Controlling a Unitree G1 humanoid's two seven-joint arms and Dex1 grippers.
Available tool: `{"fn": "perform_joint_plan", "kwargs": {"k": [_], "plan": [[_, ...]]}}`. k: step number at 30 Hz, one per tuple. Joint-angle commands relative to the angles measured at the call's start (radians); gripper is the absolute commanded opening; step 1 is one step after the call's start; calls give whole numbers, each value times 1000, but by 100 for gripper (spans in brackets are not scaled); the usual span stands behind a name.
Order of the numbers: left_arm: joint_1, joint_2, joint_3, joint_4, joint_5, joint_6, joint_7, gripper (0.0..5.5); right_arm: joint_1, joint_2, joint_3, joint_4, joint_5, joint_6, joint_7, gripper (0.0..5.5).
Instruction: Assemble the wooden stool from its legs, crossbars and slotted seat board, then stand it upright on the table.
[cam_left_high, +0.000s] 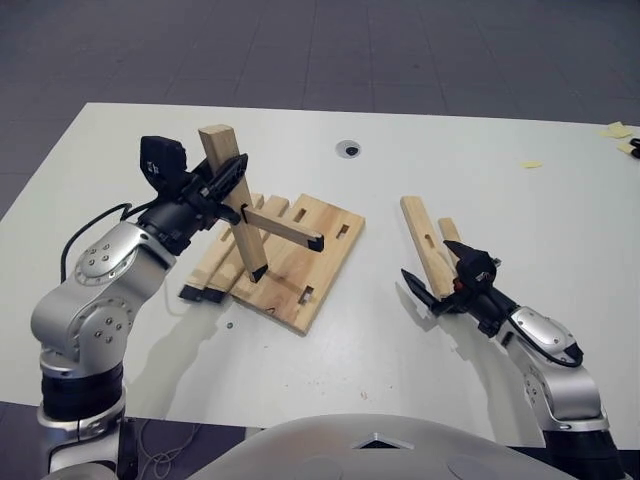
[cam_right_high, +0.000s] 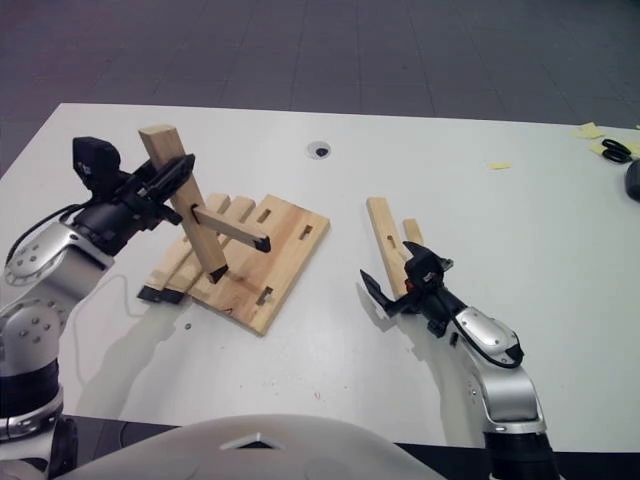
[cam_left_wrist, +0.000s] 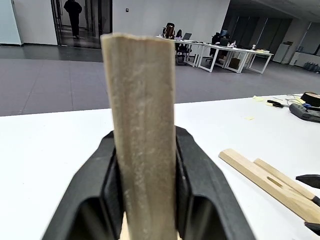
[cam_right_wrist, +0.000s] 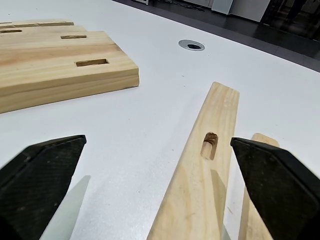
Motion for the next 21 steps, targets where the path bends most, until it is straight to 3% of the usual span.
{"fn": "perform_joint_plan", "kwargs": {"k": [1, 11, 21], "plan": [[-61, -27, -56, 139, 131, -37, -15, 103, -22, 5, 19, 24, -22, -18, -2, 540], [-233, -173, -114, 309, 255, -170, -85, 103, -57, 14, 39, 48, -34, -29, 4, 540], [18, -224, -40, 151, 294, -224, -61, 103, -63, 12, 36, 44, -36, -28, 4, 540]]}}
